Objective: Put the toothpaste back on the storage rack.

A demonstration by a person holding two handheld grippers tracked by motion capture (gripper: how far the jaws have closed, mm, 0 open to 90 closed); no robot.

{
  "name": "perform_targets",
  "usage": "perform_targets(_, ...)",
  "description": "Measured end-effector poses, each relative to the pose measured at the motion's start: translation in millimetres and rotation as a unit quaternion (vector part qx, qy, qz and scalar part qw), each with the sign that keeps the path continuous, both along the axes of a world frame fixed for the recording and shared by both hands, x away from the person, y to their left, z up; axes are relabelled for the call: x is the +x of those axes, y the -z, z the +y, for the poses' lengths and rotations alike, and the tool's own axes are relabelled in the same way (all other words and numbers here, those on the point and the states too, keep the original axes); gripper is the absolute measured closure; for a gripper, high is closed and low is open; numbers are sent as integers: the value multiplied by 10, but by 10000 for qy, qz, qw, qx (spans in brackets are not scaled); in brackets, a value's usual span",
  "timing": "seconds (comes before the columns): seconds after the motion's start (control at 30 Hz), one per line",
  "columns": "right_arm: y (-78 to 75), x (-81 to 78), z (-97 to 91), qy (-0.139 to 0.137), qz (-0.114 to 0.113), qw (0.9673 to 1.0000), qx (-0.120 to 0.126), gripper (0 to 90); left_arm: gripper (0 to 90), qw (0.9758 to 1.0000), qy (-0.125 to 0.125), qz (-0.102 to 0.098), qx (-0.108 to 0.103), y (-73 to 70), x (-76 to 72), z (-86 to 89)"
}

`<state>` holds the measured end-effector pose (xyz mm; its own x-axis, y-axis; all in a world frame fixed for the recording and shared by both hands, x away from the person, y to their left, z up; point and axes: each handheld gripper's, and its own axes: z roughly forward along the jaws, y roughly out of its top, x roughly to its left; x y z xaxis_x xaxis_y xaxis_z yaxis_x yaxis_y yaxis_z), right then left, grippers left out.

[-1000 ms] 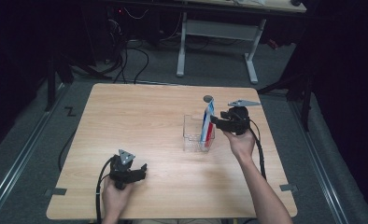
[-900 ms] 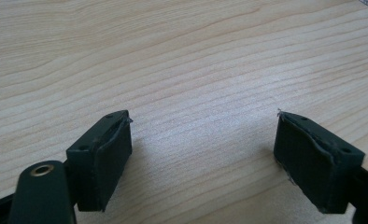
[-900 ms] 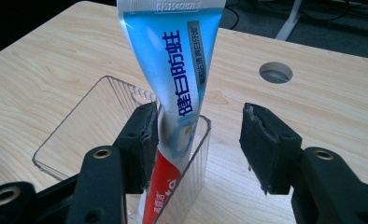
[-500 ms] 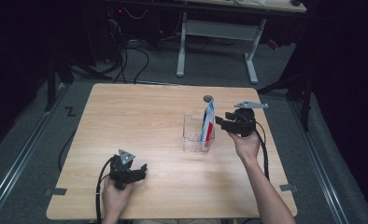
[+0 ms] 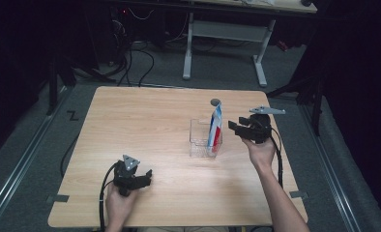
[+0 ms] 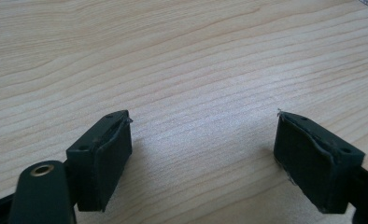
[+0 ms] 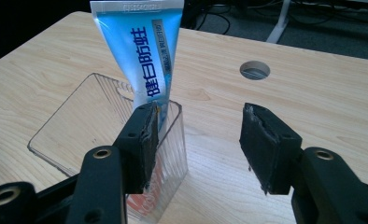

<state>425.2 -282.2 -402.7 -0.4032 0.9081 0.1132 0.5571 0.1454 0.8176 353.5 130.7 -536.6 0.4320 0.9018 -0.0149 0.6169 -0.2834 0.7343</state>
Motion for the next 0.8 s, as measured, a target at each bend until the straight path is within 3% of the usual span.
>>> perform_targets(0.8, 70, -155, -240, 174, 15, 9998, 70, 469, 195, 10000, -1, 0, -2, 0, 0, 0)
